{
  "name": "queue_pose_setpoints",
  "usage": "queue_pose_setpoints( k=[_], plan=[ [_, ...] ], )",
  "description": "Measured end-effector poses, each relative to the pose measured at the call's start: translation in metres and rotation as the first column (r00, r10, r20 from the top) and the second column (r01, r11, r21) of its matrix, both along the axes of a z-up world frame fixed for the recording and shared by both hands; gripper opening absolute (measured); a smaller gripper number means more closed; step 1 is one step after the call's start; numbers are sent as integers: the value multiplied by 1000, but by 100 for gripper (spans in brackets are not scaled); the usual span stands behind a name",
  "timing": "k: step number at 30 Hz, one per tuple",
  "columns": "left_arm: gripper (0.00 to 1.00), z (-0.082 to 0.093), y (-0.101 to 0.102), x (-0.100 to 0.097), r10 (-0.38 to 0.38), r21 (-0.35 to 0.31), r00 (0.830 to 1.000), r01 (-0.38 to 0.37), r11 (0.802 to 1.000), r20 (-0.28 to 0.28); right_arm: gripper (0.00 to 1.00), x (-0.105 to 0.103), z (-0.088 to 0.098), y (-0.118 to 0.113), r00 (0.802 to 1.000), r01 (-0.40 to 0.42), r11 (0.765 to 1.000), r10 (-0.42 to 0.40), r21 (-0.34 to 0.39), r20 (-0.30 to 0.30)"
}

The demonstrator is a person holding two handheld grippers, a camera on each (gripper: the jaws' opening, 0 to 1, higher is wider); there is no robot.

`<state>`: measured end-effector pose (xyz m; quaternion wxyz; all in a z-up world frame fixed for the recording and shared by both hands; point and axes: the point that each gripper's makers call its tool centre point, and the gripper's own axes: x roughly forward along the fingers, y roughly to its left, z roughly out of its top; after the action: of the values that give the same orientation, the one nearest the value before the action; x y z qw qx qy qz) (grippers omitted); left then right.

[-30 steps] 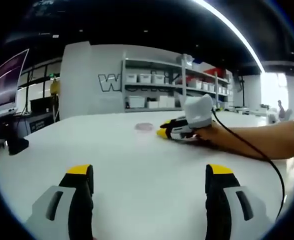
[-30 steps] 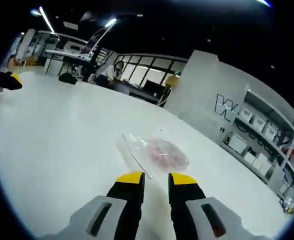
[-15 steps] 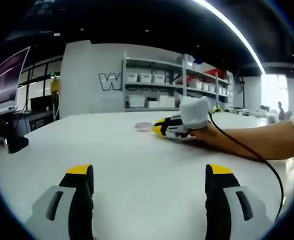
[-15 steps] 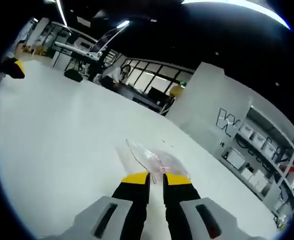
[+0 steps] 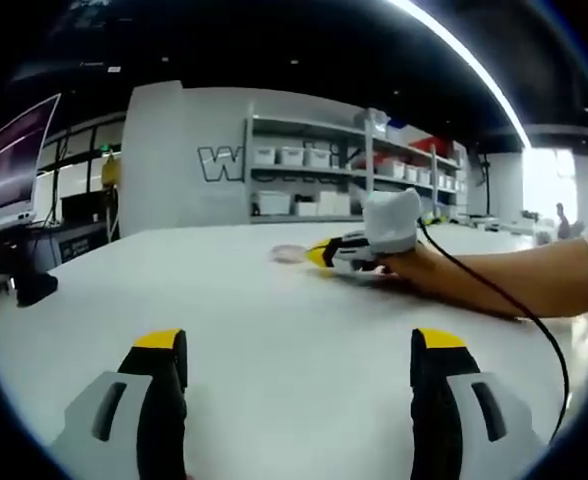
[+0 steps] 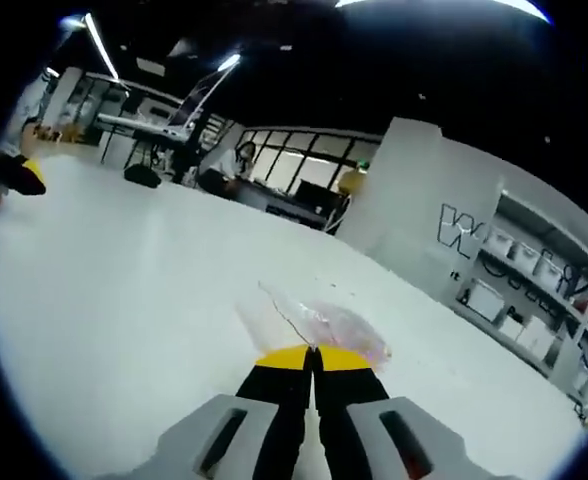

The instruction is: Open the resealable bag by pulling the two sides of the seal apart until the entire bag opening is separated and visibly accessible.

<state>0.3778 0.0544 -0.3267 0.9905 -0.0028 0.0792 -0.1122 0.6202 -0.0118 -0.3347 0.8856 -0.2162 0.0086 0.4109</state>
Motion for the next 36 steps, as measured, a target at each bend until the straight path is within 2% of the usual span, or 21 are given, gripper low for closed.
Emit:
queue_pose_setpoints(
  k=[7, 12, 20, 23, 31, 36],
  plan=[
    [92, 0, 0, 0, 2, 0, 1000, -2, 1000, -1, 0, 7, 10, -5, 998, 21, 995, -14, 101, -67],
    [92, -1, 1, 0, 4, 3, 1000, -4, 1000, -2, 0, 4, 15, -8, 995, 36, 990, -23, 137, -96],
    [92, -2, 1, 0, 4, 5, 1000, -4, 1000, -3, 0, 8, 29, -15, 981, 87, 962, -38, 258, -190],
    [92, -2, 1, 0, 4, 5, 1000, -4, 1000, -2, 0, 10, 29, -17, 975, 105, 955, -44, 277, -219],
    [92, -2, 2, 0, 7, 6, 1000, -7, 1000, -3, 0, -3, 42, -15, 971, 101, 936, -18, 337, -240],
    [92, -3, 2, -1, 10, 8, 1000, -10, 1000, -3, 0, -10, 64, -11, 972, 79, 922, 14, 380, -236]
  ],
)
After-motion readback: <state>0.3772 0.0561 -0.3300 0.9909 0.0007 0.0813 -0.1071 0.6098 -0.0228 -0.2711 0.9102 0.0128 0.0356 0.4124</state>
